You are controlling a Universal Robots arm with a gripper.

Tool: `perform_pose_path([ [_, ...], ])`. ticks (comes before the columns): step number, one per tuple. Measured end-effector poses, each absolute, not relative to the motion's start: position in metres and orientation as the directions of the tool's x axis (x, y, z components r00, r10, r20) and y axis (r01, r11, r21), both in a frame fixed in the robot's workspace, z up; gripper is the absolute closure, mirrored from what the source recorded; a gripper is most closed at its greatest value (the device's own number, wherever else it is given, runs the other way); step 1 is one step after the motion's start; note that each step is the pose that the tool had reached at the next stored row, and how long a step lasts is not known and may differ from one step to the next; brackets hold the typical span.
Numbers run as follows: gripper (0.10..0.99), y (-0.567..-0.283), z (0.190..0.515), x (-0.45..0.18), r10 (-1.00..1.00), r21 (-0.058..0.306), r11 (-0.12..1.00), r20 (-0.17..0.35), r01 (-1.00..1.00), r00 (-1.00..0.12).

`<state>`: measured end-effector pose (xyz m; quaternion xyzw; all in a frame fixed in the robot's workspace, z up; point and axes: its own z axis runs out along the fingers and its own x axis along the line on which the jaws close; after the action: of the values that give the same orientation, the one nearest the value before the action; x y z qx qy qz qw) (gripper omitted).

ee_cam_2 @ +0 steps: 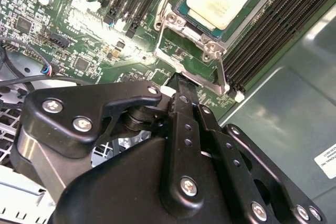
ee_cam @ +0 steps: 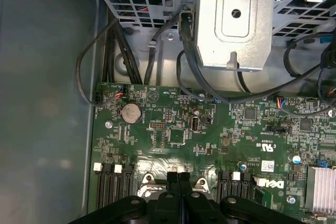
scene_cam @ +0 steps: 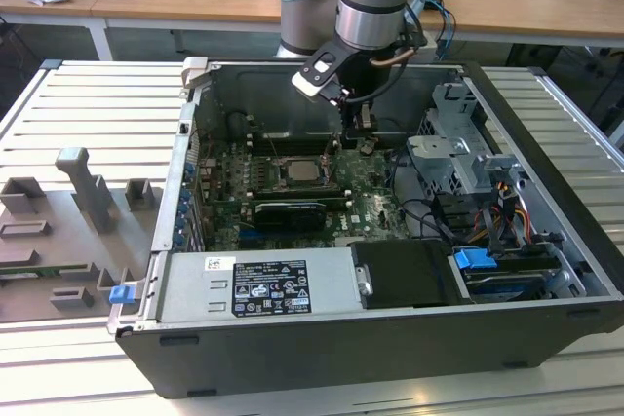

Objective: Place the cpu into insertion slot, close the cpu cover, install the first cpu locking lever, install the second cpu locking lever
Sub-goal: 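Close the cpu cover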

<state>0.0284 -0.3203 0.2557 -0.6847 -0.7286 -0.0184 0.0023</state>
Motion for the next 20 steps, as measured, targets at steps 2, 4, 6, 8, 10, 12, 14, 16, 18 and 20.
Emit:
perform_pose_path([
  [2,0.98,-0.3203,0.2557,0.028,0.998,0.024,0.062,0.029,0.998,-0.062],
  [4,0.98,-0.3203,0.2557,0.0275,0.998,0.024,0.062,0.029,0.998,-0.062],
  [6,0.98,-0.3203,0.2557,0.027,0.998,0.024,0.062,0.029,0.998,-0.062],
  [8,0.98,-0.3203,0.2557,0.0265,0.998,0.024,0.062,0.029,0.998,-0.062],
  [10,0.98,-0.3203,0.2557,0.0259,0.998,0.024,0.062,0.029,0.998,-0.063],
  [12,0.98,-0.3203,0.2557,0.0252,0.998,0.024,0.062,0.029,0.998,-0.062],
  [14,0.98,-0.3203,0.2557,0.0242,0.998,0.024,0.062,0.029,0.998,-0.062],
  [16,0.98,-0.3203,0.2557,0.0235,0.998,0.024,0.062,0.029,0.998,-0.062],
  [18,0.98,-0.3203,0.2557,0.0231,0.998,0.024,0.062,0.029,0.998,-0.062],
  [20,0.98,-0.3203,0.2557,0.0226,0.998,0.024,0.062,0.029,0.998,-0.062],
])
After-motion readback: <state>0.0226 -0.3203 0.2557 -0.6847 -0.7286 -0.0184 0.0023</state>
